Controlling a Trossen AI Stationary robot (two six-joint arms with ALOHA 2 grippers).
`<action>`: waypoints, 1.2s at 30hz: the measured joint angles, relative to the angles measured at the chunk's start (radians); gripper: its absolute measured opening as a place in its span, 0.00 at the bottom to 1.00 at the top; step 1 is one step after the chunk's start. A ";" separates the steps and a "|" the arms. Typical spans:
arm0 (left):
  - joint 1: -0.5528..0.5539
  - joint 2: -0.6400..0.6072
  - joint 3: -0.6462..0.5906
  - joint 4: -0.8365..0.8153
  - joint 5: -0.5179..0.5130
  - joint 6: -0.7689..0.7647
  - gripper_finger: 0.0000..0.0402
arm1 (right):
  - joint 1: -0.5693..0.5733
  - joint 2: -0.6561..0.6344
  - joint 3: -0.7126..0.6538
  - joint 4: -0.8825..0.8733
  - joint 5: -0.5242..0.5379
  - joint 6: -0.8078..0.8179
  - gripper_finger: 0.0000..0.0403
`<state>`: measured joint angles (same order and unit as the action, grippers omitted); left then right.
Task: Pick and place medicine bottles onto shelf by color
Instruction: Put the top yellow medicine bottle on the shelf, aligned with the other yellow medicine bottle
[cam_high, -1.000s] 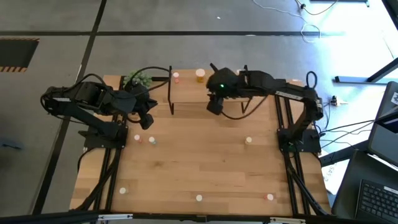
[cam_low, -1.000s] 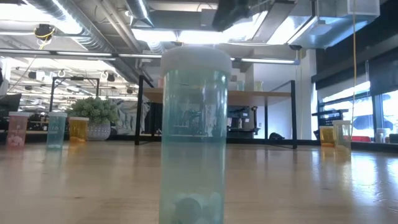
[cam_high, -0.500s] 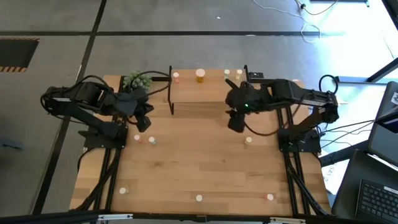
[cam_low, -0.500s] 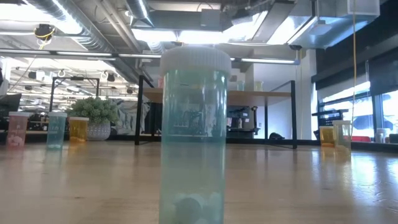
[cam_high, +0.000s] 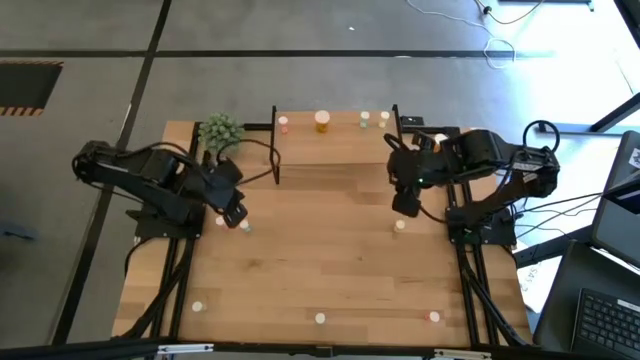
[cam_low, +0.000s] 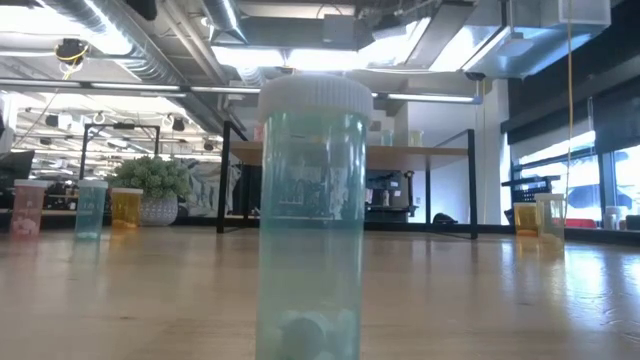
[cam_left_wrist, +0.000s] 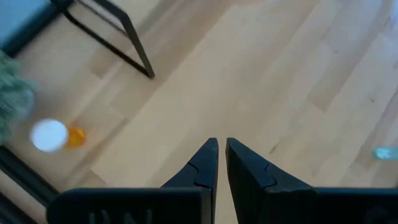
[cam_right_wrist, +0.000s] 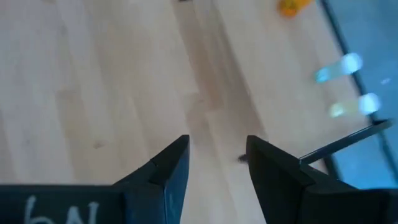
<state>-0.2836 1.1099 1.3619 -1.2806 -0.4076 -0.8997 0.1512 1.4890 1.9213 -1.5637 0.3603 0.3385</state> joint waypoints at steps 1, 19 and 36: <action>-0.010 0.001 -0.009 0.003 0.010 -0.028 0.07 | 0.006 -0.002 0.000 -0.011 -0.017 0.020 0.40; -0.125 0.001 -0.031 0.082 0.001 -0.172 0.07 | 0.067 -0.284 -0.419 0.117 -0.139 0.422 0.40; -0.125 0.000 -0.031 0.086 0.000 -0.164 0.07 | 0.068 -0.256 -0.502 0.125 -0.252 0.691 0.40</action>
<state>-0.4084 1.1103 1.3308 -1.1950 -0.4076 -1.0637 0.2192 1.2327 1.4196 -1.4387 0.1080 1.0291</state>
